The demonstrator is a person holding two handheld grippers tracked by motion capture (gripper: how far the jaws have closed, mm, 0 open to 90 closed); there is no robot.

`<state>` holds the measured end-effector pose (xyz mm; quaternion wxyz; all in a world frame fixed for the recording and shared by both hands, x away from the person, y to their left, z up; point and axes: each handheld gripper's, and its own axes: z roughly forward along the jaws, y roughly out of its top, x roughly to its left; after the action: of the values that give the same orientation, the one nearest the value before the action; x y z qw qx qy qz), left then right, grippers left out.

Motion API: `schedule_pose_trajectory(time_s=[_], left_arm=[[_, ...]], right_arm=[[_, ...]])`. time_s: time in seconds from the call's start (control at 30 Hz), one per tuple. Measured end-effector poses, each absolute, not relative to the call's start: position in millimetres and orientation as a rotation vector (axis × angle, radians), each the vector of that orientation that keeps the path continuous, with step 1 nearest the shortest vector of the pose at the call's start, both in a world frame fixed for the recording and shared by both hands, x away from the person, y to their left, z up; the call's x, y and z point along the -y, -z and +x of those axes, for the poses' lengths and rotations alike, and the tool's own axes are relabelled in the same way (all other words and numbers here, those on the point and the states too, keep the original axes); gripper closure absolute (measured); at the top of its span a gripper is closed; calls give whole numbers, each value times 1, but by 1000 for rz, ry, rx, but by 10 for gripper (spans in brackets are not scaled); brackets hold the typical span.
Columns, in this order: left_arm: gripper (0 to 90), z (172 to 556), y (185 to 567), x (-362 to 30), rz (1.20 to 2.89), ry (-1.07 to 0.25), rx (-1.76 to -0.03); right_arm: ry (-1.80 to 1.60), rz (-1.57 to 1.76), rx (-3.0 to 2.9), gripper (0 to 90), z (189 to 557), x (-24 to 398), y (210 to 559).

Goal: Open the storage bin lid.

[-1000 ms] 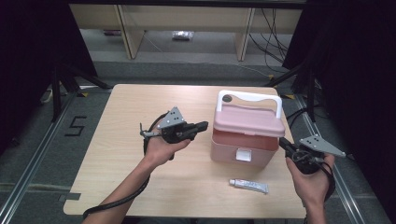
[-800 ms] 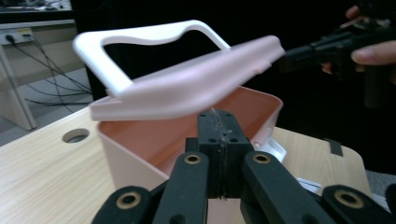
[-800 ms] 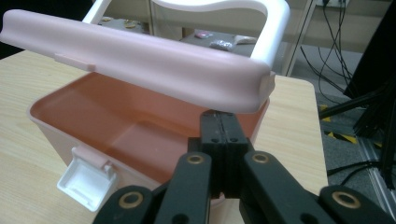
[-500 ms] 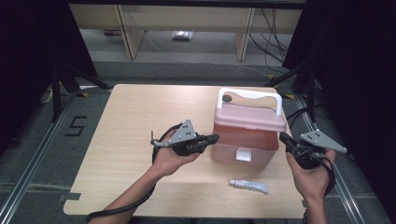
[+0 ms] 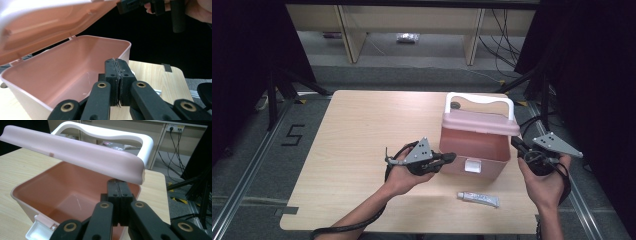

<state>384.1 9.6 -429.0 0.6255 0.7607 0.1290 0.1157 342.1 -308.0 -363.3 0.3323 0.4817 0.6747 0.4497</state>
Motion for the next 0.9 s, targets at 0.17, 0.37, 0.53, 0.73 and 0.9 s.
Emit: schedule_pose_trajectory(time_s=[0.17,0.37,0.53,0.73,0.9], left_arm=[[877,383,431,0,1749,-249,-264],[876,385,437,19,1757,-226,-240],[876,386,444,33,1776,-216,-221],[878,390,455,43,1799,-224,-215],[880,390,462,47,1812,-247,-206]], right_arm=[[-1170,1216,-1753,900,346,310,361],[-1165,1216,-1747,900,350,310,358],[-1167,1217,-1743,900,351,310,357],[-1172,1210,-1745,900,353,311,356],[-1173,1220,-1741,900,354,310,356]])
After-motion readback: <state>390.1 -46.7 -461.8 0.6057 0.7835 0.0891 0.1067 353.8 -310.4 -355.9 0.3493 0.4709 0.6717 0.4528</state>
